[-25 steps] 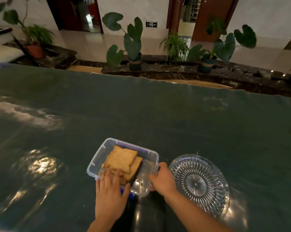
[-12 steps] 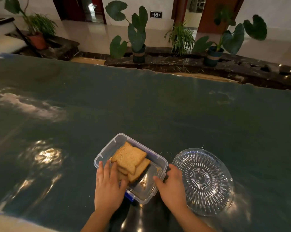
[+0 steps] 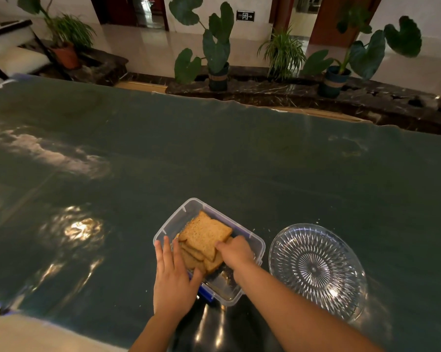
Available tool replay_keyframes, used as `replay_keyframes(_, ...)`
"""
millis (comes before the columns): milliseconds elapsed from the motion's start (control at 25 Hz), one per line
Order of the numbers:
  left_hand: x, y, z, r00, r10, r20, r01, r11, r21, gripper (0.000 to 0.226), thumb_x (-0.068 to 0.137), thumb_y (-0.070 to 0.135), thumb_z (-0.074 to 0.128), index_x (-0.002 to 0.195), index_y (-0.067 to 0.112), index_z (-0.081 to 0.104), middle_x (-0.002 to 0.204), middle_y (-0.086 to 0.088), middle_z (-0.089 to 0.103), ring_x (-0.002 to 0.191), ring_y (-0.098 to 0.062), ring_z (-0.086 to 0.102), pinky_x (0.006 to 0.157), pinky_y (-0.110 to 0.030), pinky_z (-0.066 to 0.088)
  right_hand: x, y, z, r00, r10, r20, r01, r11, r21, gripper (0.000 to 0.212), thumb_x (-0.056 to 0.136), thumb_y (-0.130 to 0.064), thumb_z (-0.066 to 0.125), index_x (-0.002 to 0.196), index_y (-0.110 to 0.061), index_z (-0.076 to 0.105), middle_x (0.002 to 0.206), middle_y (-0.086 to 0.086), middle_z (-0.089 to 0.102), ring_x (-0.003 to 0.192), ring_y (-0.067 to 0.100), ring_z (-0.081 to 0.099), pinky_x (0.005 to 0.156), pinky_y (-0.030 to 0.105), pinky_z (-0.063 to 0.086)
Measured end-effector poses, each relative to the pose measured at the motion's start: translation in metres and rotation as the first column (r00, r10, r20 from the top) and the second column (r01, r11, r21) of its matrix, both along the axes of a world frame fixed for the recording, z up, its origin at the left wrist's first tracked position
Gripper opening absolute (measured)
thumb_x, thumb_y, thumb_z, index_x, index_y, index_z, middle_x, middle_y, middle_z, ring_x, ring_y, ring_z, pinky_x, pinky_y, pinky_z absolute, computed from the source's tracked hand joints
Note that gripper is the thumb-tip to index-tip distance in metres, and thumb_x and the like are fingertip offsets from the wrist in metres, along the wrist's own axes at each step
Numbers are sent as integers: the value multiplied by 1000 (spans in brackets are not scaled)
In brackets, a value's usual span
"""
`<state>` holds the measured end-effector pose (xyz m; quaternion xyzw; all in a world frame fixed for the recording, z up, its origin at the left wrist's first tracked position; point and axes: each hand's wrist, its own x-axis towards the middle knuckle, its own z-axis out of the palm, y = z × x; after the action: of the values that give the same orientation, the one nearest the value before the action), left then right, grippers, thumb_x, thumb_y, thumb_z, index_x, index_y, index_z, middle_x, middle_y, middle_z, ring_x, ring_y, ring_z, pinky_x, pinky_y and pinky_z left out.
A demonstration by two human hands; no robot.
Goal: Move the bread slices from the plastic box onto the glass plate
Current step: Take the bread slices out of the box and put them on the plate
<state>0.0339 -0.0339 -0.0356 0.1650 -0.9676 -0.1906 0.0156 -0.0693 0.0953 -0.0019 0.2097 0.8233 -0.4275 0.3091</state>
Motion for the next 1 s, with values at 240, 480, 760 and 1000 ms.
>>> replay_keyframes(240,0,-1,-3,1000,-6,15,6,999,-32,88,84,56,27,152,2,9,163,-14,-5,145,-25,-29,120,-40,0,-12,-14,-13,984,-175,27,174,984,36,58,75,-45,75,121,-10,63,117,12,70,106,30,67,90,43,57)
replay_keyframes(480,2,-3,-6,1000,-21,4,21,999,-46,88,85,57,28,151,1,14,163,-15,0,146,-26,-26,120,-40,1,-12,-27,-7,945,-325,-24,323,945,-59,59,66,-37,82,117,-14,63,108,8,74,102,30,69,90,44,57)
replay_keyframes(760,1,-3,-6,1000,-4,-9,4,1000,16,91,82,58,30,152,3,8,163,-11,-5,146,-22,-28,121,-41,8,6,-5,38,903,-213,-373,195,977,-85,33,61,-36,74,84,-29,52,77,-9,64,73,15,65,70,41,57)
replay_keyframes(1000,0,-2,-9,1000,7,-27,-6,999,36,91,80,55,31,152,3,12,163,-12,-1,146,-20,-27,119,-39,5,4,78,94,792,-422,-442,282,894,-348,34,61,-24,85,84,-23,60,83,0,69,77,17,68,69,40,58)
